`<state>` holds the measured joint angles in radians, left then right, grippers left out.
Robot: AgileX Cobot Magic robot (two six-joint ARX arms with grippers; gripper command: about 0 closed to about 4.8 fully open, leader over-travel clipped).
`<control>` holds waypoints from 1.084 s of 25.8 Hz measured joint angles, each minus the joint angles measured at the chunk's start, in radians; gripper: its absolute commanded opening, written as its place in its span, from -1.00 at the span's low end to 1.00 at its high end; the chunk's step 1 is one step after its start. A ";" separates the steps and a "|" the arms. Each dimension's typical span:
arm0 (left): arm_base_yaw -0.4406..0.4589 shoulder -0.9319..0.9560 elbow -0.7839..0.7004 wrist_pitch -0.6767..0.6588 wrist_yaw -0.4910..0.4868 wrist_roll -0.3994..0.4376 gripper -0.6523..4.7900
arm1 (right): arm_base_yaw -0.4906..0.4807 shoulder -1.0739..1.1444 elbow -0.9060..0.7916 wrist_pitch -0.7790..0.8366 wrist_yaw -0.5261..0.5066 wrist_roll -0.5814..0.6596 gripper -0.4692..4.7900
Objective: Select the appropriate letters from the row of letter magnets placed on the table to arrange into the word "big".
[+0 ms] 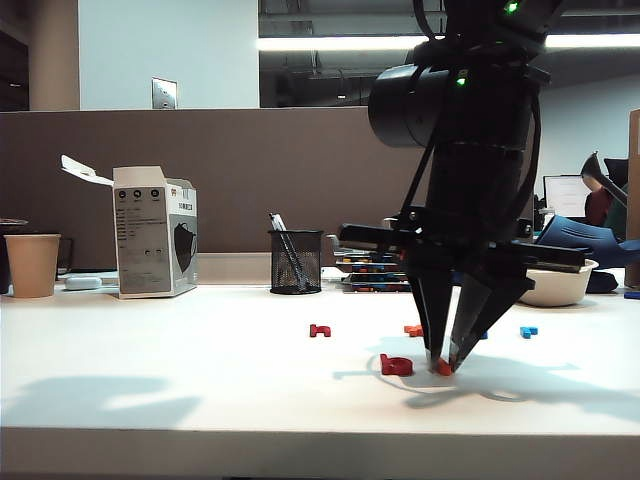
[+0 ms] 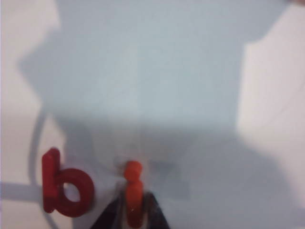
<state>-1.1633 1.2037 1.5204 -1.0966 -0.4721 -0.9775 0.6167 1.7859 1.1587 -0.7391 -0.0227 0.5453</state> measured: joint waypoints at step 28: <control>0.000 0.000 0.000 0.000 0.000 0.000 -0.78 | -0.066 -0.109 -0.016 -0.017 0.047 0.003 -0.85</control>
<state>-1.1633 1.2037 1.5208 -1.0962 -0.4721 -0.9775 0.5510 1.6772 1.1423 -0.7563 0.0246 0.5480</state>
